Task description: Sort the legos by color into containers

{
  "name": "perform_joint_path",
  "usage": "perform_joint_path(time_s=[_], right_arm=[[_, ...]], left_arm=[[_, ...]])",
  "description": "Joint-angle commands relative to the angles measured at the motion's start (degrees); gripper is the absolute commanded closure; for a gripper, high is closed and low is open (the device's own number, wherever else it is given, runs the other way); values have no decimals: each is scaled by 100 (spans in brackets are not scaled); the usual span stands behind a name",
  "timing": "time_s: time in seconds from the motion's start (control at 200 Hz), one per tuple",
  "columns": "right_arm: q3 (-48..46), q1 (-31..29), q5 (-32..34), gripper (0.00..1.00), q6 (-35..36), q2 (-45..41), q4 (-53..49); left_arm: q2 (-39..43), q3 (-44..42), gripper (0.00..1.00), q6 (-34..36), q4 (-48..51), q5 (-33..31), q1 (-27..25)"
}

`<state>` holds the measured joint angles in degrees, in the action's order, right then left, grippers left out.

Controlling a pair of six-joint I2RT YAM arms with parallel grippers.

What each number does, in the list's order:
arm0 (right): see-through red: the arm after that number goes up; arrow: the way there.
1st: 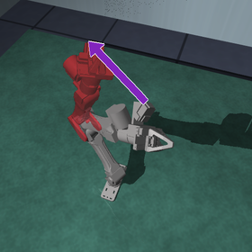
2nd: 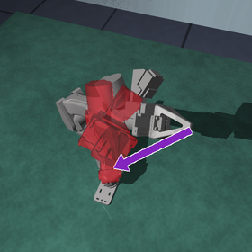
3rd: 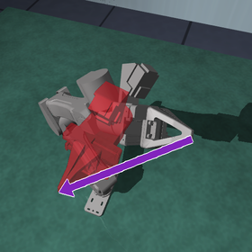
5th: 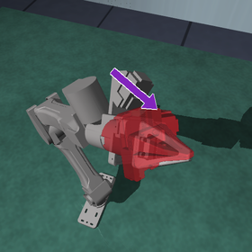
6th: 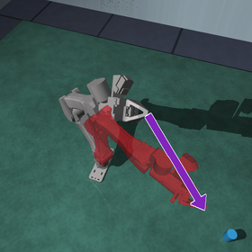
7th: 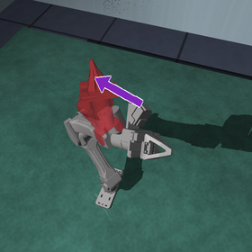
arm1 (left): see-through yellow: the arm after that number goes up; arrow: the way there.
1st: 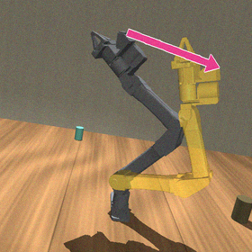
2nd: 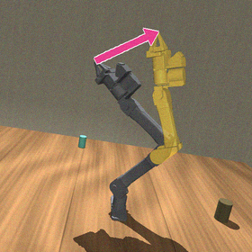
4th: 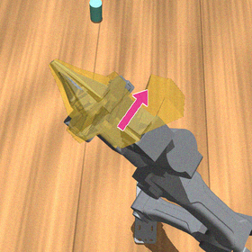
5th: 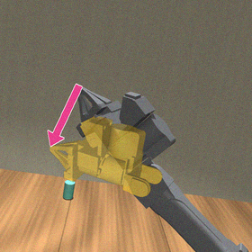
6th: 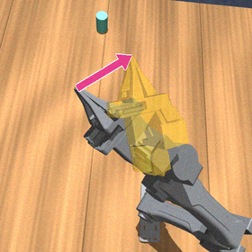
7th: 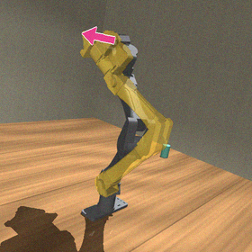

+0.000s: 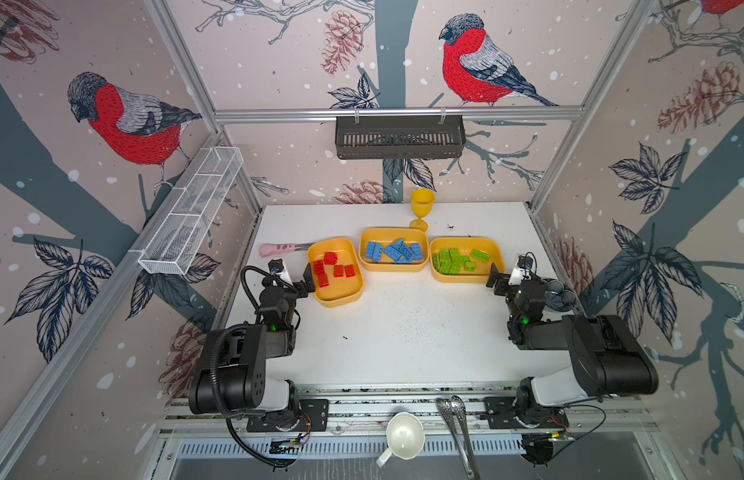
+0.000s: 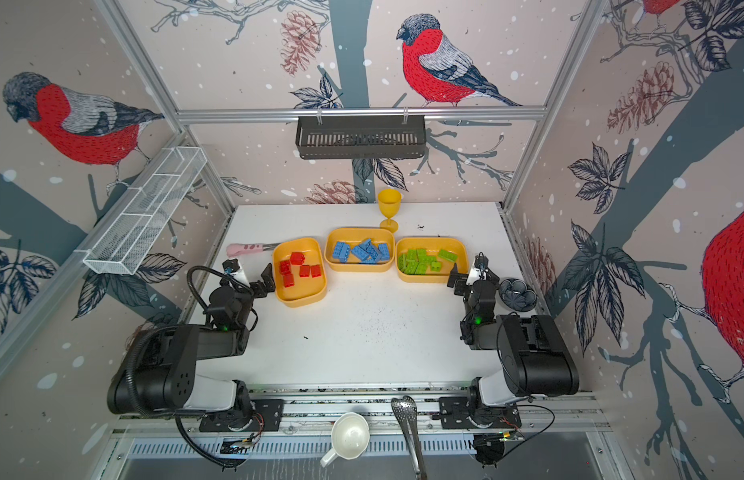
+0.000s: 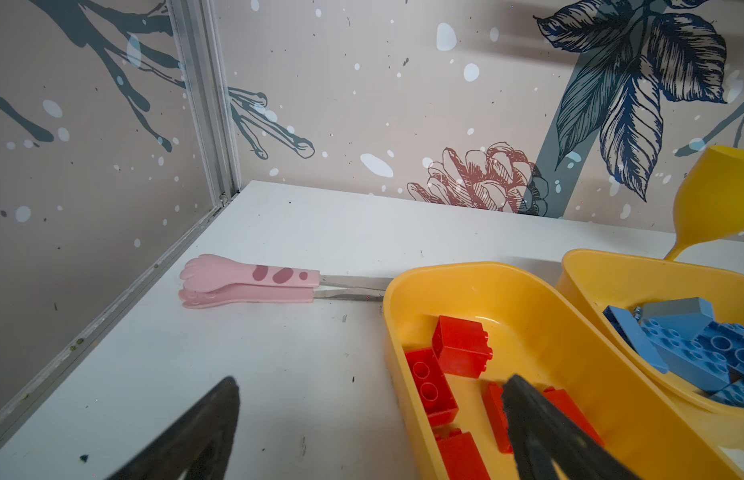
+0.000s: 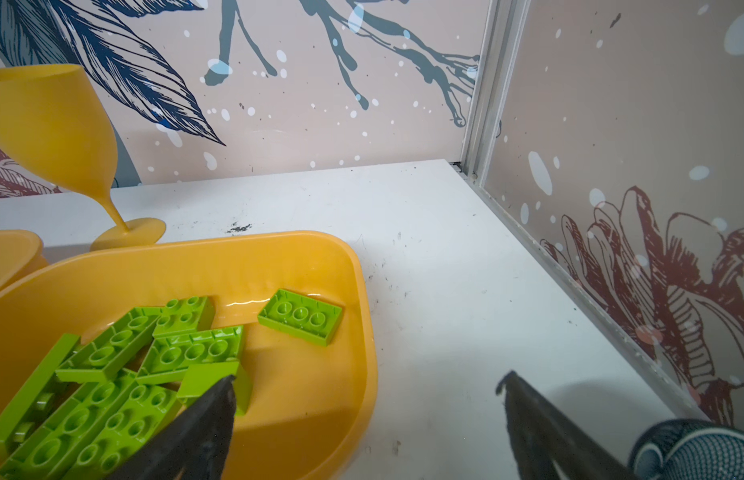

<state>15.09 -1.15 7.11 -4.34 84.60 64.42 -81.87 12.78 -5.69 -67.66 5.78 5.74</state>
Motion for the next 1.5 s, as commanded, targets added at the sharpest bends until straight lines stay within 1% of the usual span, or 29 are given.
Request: perform_joint_path(time_s=[0.0,0.125,0.235,0.405,0.75,1.361,1.431,1.496], right_arm=[[91,-6,156,1,30,-32,-159],[-76,32,-155,1,106,9,162],[-77,70,-146,1,58,99,250],[-131,-6,112,1,65,119,347],[-120,-8,115,1,56,126,312],[-58,18,62,0,39,164,238],[-171,-17,114,1,64,164,466],[-155,-9,103,1,56,137,391]], left_arm=[[21,29,3,76,-185,37,14],[-20,26,3,69,-211,54,12],[-99,15,2,82,-280,72,12],[-163,26,3,77,-314,81,12],[-240,-12,2,60,-453,55,10],[-251,23,3,76,-389,48,8],[-242,1,3,76,-423,56,10],[-221,6,2,80,-404,94,7]])
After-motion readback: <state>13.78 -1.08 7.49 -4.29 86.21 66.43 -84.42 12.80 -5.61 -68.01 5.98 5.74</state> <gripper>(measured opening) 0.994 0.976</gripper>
